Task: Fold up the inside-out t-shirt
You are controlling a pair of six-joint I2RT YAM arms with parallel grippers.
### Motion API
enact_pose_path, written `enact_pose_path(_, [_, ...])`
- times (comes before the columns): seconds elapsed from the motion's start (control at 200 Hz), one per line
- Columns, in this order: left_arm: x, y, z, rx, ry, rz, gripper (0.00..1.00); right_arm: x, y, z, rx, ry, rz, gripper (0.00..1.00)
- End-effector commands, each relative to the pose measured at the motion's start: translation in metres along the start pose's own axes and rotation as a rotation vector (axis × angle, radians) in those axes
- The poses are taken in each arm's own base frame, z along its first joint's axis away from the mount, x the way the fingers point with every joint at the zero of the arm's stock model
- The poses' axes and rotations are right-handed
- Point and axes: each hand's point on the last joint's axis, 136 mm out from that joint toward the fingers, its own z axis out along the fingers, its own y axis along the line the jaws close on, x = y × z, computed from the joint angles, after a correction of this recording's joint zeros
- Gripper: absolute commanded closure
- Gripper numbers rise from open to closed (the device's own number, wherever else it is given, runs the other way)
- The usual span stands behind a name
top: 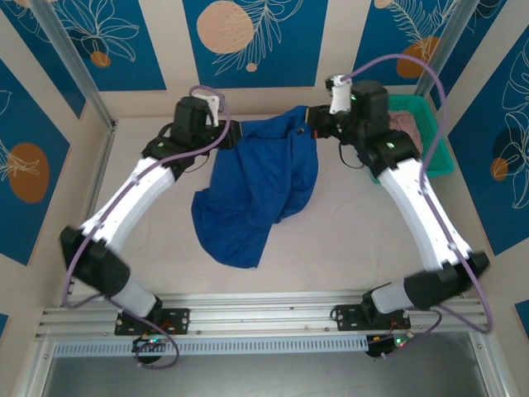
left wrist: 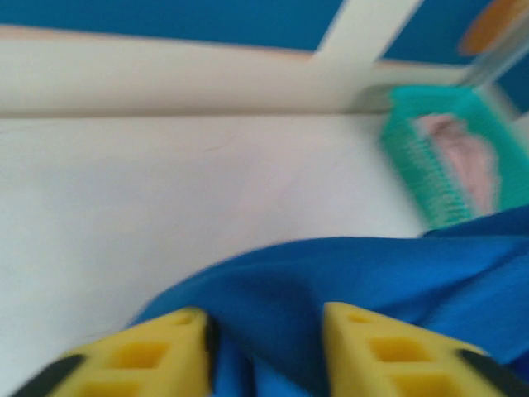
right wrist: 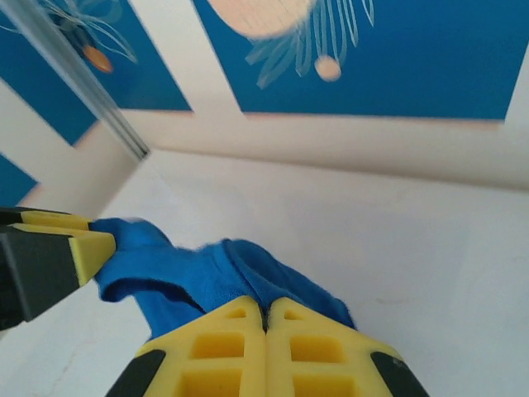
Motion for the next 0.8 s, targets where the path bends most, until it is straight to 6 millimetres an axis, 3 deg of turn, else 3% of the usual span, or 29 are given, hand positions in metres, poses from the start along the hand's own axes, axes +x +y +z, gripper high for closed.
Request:
enact_pose_path(0.0, [0.013,0.036,0.019,-0.138,0.075,0.025,0.43,-0.016,0.018,0.011,-0.1,-0.016,0.064,1.0])
enact_pose_path(0.07, [0.048,0.028,0.019,-0.07,0.096,0.018,0.35,-0.004,0.015,0.028,-0.096,0.019,0.081,1.0])
enact_pose_path(0.145, [0.082,0.009,0.002,0.035,0.056,0.008,0.22,0.012,0.003,0.047,-0.072,0.078,0.104,1.0])
enact_pose_path(0.255, [0.132,-0.032,-0.01,0.163,0.035,0.071,0.17,0.03,-0.009,0.066,-0.066,0.145,0.136,1.0])
enact_pose_path(0.35, [0.166,-0.07,0.008,0.218,0.091,0.199,0.17,0.039,-0.016,0.075,-0.074,0.174,0.171,1.0])
enact_pose_path(0.43, [0.191,-0.089,0.032,0.213,0.154,0.322,0.18,0.04,-0.021,0.075,-0.087,0.177,0.199,1.0])
enact_pose_path(0.58, [0.225,-0.085,0.06,0.139,0.248,0.448,0.19,0.033,-0.038,0.068,-0.059,0.169,0.207,1.0])
enact_pose_path(0.715, [0.23,-0.064,0.059,0.054,0.267,0.493,0.18,0.027,-0.065,0.062,0.022,0.155,0.186,1.0])
enact_pose_path(0.795, [0.226,-0.054,0.047,0.017,0.261,0.496,0.18,0.03,-0.1,0.063,0.136,0.159,0.164,1.0])
